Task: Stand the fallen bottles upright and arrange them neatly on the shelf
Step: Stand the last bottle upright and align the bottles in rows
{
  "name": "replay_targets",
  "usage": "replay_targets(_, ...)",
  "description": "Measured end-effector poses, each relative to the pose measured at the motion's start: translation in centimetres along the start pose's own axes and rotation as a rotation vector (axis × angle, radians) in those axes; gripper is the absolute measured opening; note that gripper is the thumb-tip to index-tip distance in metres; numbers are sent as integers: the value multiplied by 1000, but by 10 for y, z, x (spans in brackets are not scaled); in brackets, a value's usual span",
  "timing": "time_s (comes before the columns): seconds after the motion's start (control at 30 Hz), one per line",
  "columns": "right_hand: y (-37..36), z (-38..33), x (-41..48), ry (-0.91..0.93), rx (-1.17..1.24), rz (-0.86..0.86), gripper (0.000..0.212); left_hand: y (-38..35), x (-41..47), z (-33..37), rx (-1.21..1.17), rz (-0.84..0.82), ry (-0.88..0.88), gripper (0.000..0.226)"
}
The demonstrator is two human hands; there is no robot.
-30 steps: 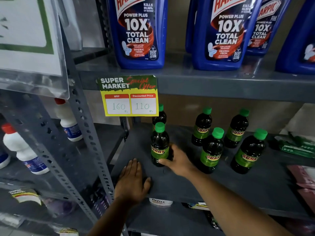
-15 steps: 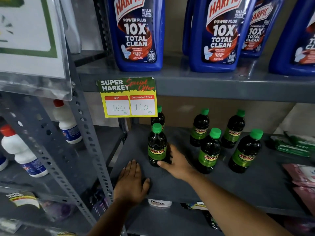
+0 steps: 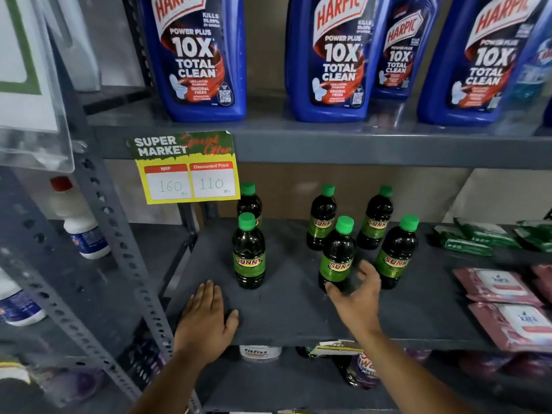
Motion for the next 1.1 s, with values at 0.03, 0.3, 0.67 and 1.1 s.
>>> replay_targets(0.03,-4,-1,8,4,7,-114,82,0,0,0,3,-3,0,95)
replay_targets(0.3,-10,6,35,-42,-150,-230,72,1,-1,2,10,-51,12,99)
replay_targets(0.67,3,12,23,2,-128,-102,96,-1,-1,0,-12,-43,12,96)
replay_targets(1.1,101,26,39,-83,-253,135,74,1,-1,0,2,-42,1,100)
Point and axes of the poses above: each hand's wrist, its own x-axis towards the middle knuckle, its own y-axis out of the back of the hand, z = x × y, the point moved 8 cm from there along x, towards the middle knuckle, and after that the axes turned 12 degrees about -z, right-handed, at the moved point
